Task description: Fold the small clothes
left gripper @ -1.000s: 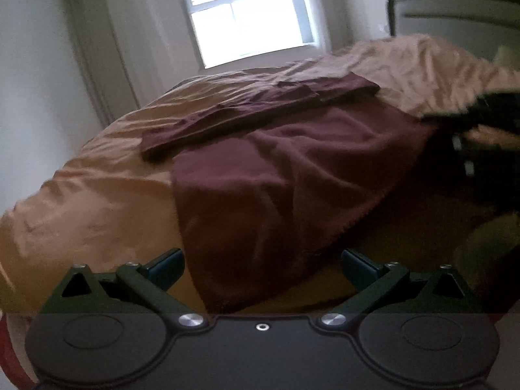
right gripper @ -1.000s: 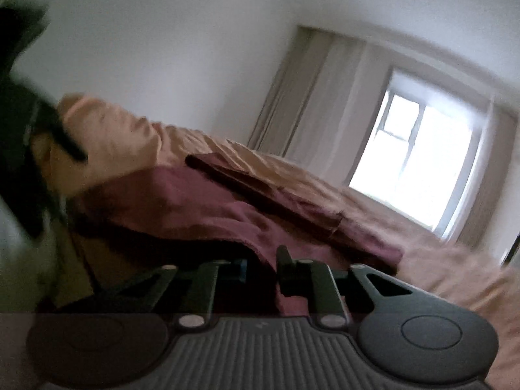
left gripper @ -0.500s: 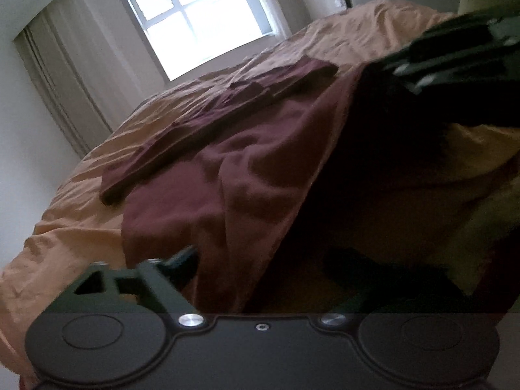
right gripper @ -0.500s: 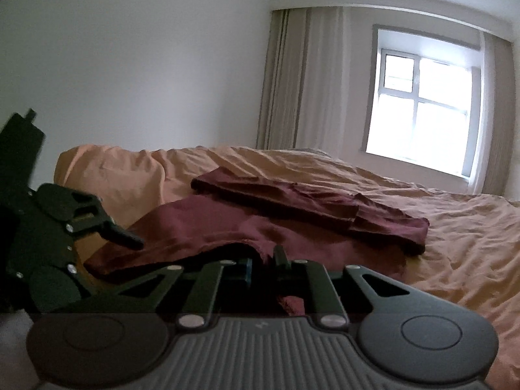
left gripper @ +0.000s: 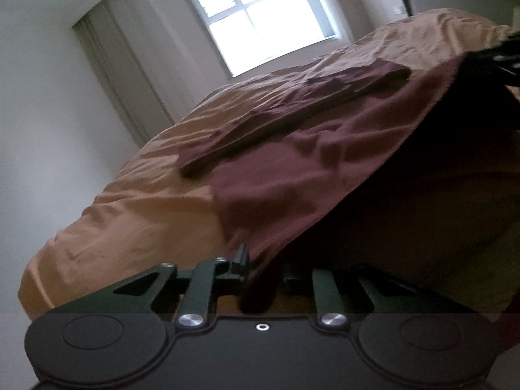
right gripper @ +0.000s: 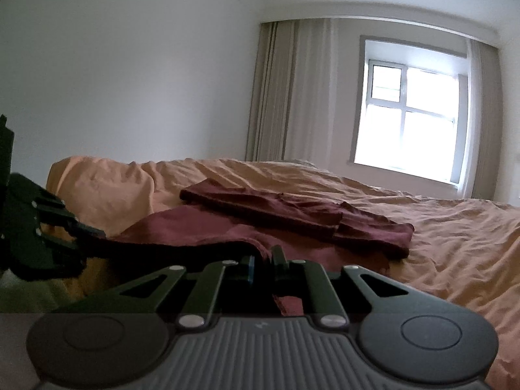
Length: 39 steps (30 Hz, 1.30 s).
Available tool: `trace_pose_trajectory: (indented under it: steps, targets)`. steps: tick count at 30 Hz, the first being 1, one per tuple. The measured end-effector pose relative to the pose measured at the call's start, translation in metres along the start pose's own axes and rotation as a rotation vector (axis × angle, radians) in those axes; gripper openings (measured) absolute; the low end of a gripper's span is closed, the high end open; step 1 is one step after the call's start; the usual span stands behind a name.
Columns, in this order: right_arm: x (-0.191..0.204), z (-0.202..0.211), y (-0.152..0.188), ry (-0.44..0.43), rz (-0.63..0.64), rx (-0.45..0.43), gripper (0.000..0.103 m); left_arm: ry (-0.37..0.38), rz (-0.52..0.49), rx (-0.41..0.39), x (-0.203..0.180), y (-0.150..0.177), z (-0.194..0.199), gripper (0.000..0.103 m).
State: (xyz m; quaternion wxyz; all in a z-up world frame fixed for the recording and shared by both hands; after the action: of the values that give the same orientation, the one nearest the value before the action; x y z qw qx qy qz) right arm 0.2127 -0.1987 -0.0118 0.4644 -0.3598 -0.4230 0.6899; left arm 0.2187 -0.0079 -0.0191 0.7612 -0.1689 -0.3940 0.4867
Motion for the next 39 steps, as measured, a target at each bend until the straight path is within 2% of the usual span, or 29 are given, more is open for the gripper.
trace_pose_trajectory:
  steps: [3, 8, 13, 17, 22, 24, 27, 29, 32, 35, 39]
  targets:
    - [0.005, -0.003, 0.007, 0.013, 0.025, 0.024, 0.012, 0.001, 0.009, -0.030, 0.006, -0.003, 0.004, 0.007]
    - [0.010, -0.014, 0.029, 0.045, 0.069, 0.101, 0.012, -0.020, 0.019, -0.081, 0.011, -0.010, 0.011, 0.006]
    - [0.014, -0.025, 0.057, 0.080, 0.097, 0.187, 0.023, -0.024, 0.063, -0.115, 0.023, -0.024, 0.017, 0.006]
    - [0.017, -0.023, 0.070, 0.095, 0.130, 0.195, 0.031, -0.026, 0.094, -0.141, 0.033, -0.034, 0.022, 0.006]
    - [0.017, -0.017, 0.077, 0.130, 0.184, 0.190, 0.038, -0.040, 0.080, -0.177, 0.035, -0.043, 0.027, 0.006]
    - [0.016, -0.017, 0.079, 0.137, 0.187, 0.190, 0.046, -0.046, 0.074, -0.188, 0.034, -0.046, 0.030, 0.006]
    - [0.016, -0.016, 0.081, 0.125, 0.163, 0.190, 0.047, -0.043, 0.086, -0.198, 0.035, -0.051, 0.033, 0.006]
    - [0.013, -0.016, 0.080, 0.122, 0.145, 0.189, 0.046, -0.046, 0.091, -0.213, 0.035, -0.054, 0.038, 0.006]
    - [0.010, -0.012, 0.077, 0.148, 0.127, 0.172, 0.012, -0.050, 0.093, -0.232, 0.034, -0.059, 0.045, 0.005]
    - [0.004, -0.002, 0.072, 0.165, 0.087, 0.137, 0.006, -0.054, 0.092, -0.244, 0.034, -0.061, 0.054, 0.005]
    - [-0.001, 0.015, 0.064, 0.213, 0.088, 0.086, 0.006, -0.056, 0.098, -0.258, 0.034, -0.056, 0.066, 0.005]
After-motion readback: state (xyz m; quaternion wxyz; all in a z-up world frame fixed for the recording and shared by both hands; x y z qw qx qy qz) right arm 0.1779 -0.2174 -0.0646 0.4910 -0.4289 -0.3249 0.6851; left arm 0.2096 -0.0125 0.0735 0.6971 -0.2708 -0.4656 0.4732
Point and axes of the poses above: each gripper's, at about its wrist camera, not at the fingertips, and z roughly against the way its jaws point, x to its left, y to its underside, the point moved 7 cm from there along -z, roughly the way its jaws point, and after that the axes turned 11 degrees about x, right-handed, at the moved point
